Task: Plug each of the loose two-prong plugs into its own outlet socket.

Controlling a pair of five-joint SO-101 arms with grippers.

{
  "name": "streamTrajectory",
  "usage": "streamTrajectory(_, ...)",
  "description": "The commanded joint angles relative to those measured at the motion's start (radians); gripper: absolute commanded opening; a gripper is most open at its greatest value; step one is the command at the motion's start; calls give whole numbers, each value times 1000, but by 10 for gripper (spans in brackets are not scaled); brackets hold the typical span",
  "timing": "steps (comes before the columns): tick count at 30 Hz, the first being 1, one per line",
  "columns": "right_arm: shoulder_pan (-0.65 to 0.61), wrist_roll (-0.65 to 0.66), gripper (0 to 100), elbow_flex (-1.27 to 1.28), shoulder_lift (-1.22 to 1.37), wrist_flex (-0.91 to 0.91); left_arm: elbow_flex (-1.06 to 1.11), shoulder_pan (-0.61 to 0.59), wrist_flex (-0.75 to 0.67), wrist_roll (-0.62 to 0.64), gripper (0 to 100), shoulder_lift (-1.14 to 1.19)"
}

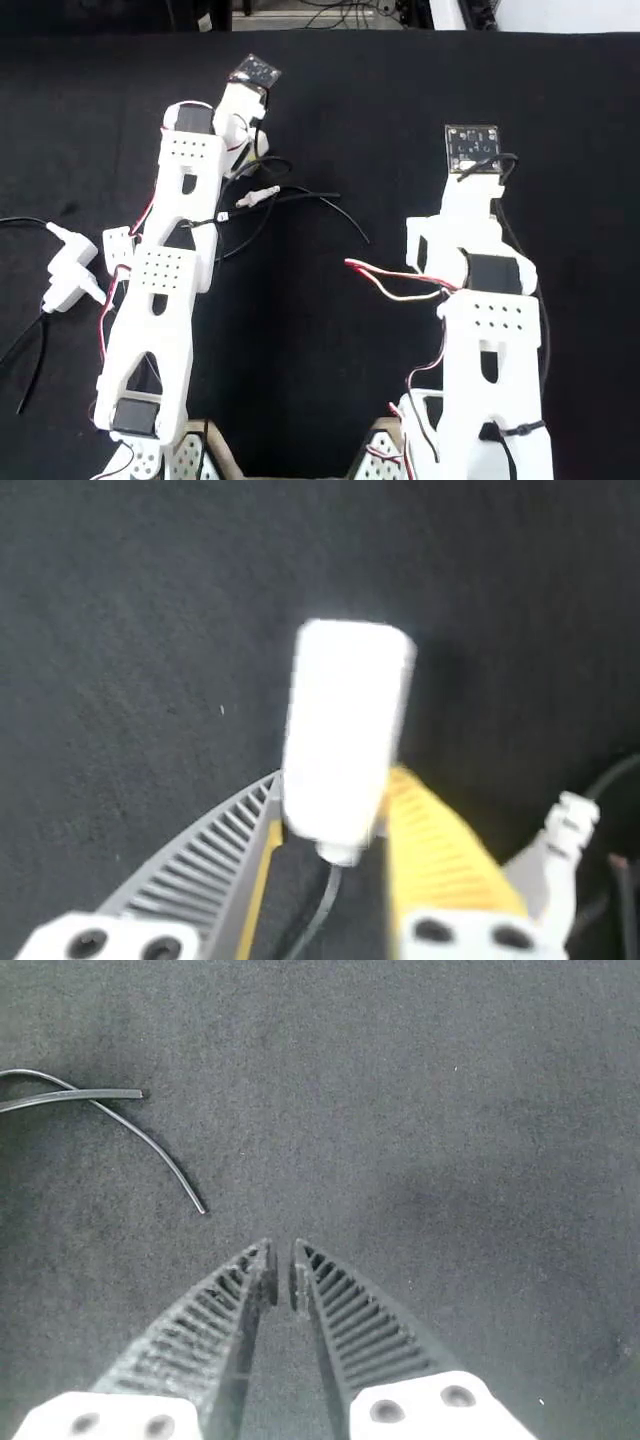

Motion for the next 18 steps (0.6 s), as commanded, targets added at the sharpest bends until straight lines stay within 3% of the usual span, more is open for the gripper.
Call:
streamTrajectory(1,17,5,25,-4,-12,-17,-53,-1,58,-29,28,-21)
streamTrajectory(7,17,5,25,-4,-12,-17,-125,-35,224,-25,30,-123)
streamTrajectory(12,18,5,25,-4,-12,-17,-79,-82,236,25,30,-288)
streamTrajectory(18,20,5,25,-4,-12,-17,213,-79,238,48,30,-563)
